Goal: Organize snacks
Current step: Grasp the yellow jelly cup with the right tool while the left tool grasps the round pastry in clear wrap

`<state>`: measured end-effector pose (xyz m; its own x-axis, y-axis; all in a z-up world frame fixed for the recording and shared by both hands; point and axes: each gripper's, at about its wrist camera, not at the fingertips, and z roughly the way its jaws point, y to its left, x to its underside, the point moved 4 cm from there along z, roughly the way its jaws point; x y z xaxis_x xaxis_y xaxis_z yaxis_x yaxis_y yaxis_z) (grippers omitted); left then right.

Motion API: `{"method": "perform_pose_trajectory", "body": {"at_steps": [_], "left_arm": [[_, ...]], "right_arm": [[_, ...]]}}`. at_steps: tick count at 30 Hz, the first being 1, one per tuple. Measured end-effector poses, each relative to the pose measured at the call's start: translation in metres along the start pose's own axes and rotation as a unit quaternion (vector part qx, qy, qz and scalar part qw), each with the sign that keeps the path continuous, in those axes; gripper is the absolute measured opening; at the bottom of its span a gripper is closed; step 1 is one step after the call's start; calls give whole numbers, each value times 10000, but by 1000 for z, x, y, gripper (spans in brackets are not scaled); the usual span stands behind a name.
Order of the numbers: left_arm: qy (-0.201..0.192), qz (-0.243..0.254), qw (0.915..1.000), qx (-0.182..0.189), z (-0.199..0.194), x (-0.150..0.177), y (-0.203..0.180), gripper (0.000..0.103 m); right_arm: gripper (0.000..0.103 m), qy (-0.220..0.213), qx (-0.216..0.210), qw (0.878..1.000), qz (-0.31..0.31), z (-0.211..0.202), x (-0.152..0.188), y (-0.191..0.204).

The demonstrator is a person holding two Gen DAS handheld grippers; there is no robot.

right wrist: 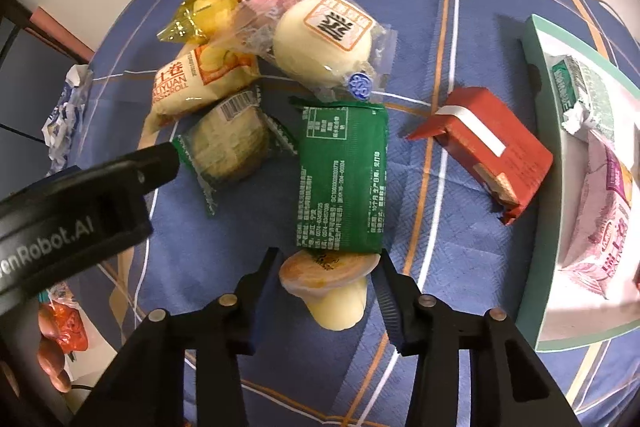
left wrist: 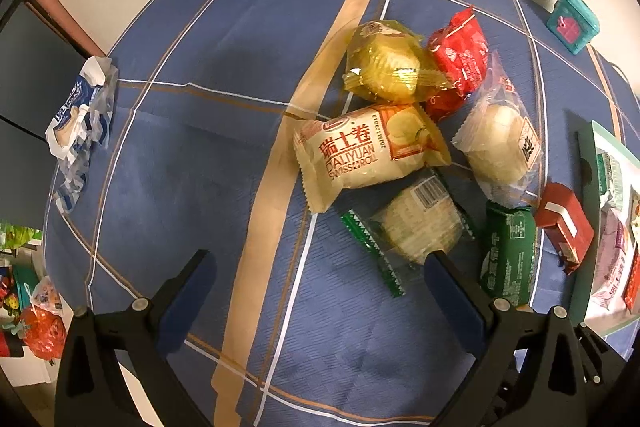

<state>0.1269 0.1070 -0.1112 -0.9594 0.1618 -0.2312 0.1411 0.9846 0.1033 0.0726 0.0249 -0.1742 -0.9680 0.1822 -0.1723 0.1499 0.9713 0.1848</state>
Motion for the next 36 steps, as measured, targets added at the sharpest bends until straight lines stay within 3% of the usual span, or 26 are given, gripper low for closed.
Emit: {"method": "perform_pose_trajectory", "body": {"at_steps": [10, 26, 32, 36], "left_arm": [[33, 134, 9998, 112, 1, -2, -18, 103], [97, -409, 9980, 470, 24, -14, -39, 102], [98, -501, 9974, 503, 30, -18, -50, 90], [94, -626, 9962, 591, 36, -18, -50, 84]], "right_arm": [[45, -50, -53, 9993, 366, -12, -9, -31], [45, -200, -202, 9962, 825, -23, -27, -87], [45, -224, -242, 9962, 809, -63, -6, -104], [45, -227, -247, 9961, 815, -64, -7, -102]]}}
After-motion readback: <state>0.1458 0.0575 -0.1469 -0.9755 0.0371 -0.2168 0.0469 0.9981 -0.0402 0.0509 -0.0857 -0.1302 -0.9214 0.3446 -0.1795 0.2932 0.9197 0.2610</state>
